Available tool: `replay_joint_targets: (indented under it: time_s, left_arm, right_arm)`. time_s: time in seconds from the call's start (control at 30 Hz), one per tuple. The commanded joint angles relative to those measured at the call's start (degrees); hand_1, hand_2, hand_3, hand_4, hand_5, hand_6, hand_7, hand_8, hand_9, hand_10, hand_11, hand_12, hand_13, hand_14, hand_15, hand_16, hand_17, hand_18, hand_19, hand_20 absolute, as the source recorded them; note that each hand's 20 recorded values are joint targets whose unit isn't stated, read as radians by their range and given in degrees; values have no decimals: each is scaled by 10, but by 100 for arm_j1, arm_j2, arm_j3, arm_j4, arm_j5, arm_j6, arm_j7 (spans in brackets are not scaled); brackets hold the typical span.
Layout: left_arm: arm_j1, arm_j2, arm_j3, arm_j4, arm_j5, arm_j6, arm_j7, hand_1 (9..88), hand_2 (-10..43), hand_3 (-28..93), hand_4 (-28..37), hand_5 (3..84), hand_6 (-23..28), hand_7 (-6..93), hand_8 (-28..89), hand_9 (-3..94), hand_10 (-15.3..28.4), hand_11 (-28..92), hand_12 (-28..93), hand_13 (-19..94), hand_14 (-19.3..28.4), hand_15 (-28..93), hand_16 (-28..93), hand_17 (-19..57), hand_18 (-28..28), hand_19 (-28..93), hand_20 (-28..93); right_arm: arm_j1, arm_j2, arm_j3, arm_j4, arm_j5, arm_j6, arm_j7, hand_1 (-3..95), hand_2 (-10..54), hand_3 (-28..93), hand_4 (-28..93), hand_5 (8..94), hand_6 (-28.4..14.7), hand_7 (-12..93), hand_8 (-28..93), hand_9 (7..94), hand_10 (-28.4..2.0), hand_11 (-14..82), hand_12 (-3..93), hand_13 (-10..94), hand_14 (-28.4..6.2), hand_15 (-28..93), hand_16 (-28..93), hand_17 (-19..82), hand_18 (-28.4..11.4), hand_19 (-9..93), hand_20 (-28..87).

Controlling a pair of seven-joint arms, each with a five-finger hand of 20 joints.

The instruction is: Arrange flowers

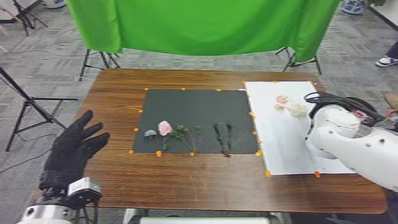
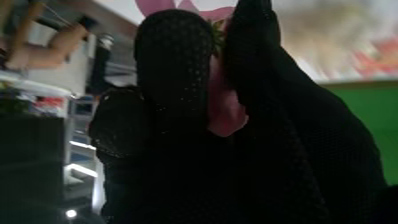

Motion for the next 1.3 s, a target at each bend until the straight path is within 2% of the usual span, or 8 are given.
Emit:
replay_joint_targets:
  time_s: [0.03, 0.3, 0.4, 0.53, 0.6, 0.73, 1.03, 1.3]
  left_arm:
    - [289, 146, -193, -65, -178, 103, 193, 288, 76, 623, -214, 329, 78, 79, -74, 279, 186, 244, 108, 202, 276, 576, -125, -65, 284, 585, -9]
    - [395, 82, -309, -87, -137, 103, 150, 288, 75, 624, -213, 330, 78, 79, -74, 279, 186, 245, 107, 203, 276, 576, -125, -65, 284, 585, -10]
    - [364, -35, -344, -94, -45, 67, 28, 288, 75, 623, -214, 330, 78, 79, -74, 279, 186, 246, 107, 203, 276, 576, -125, -64, 284, 586, -10]
    - [392, 52, -344, -101, -119, 100, 134, 287, 75, 624, -214, 330, 78, 80, -74, 279, 186, 248, 107, 203, 276, 578, -125, -64, 284, 587, -10]
    - [322, -70, -364, -94, 14, 30, -14, 287, 75, 624, -214, 330, 78, 82, -74, 280, 186, 249, 107, 203, 276, 580, -125, -64, 284, 587, -11]
    - [277, -73, -325, -87, 22, 36, -23, 287, 74, 625, -215, 331, 78, 84, -76, 280, 188, 254, 107, 204, 277, 585, -127, -64, 284, 588, -12]
    - [199, -275, -436, -78, 249, -106, -327, 286, 73, 628, -218, 333, 79, 97, -82, 282, 189, 274, 102, 205, 278, 595, -132, -63, 284, 592, -15]
    - [-274, -644, -410, 18, 665, -510, -967, 286, 73, 629, -219, 335, 80, 104, -86, 283, 190, 289, 97, 206, 279, 605, -135, -63, 284, 594, -19]
  right_arm:
    - [401, -34, 166, -875, -527, 183, -536, 635, -95, 714, -283, 785, -11, 273, 77, 913, -82, 55, 291, 883, -42, 522, 158, 575, -143, 932, 178]
    - [991, -959, -183, -1148, -579, 61, -1067, 634, -95, 715, -283, 789, -11, 267, 81, 923, -81, 62, 300, 882, -38, 536, 163, 572, -145, 932, 208]
    - [1176, -1483, -395, -1033, -546, 88, -1222, 632, -95, 717, -283, 789, -9, 268, 81, 925, -82, 63, 303, 881, -36, 538, 164, 572, -145, 932, 211]
    - [1375, -2167, -747, -826, -576, 188, -1368, 629, -95, 718, -283, 788, -7, 271, 78, 928, -82, 61, 302, 882, -34, 542, 165, 572, -144, 932, 216]
    - [1376, -2502, -791, -684, -576, 133, -1417, 627, -95, 719, -283, 787, -6, 272, 75, 929, -81, 60, 300, 882, -33, 545, 165, 572, -142, 932, 219]
    - [1461, -3014, -1031, -458, -567, 200, -1435, 626, -95, 717, -283, 787, -3, 278, 70, 931, -81, 60, 297, 885, -29, 550, 164, 570, -140, 932, 228]
    - [1414, -3582, -1240, -189, -477, 297, -1366, 627, -95, 713, -283, 789, -2, 286, 57, 936, -81, 70, 288, 889, -27, 553, 162, 569, -136, 932, 242]
    - [1319, -3939, -1467, 112, -545, 318, -1342, 625, -95, 712, -283, 791, 2, 290, 53, 937, -81, 75, 283, 892, -25, 557, 161, 569, -136, 932, 250]
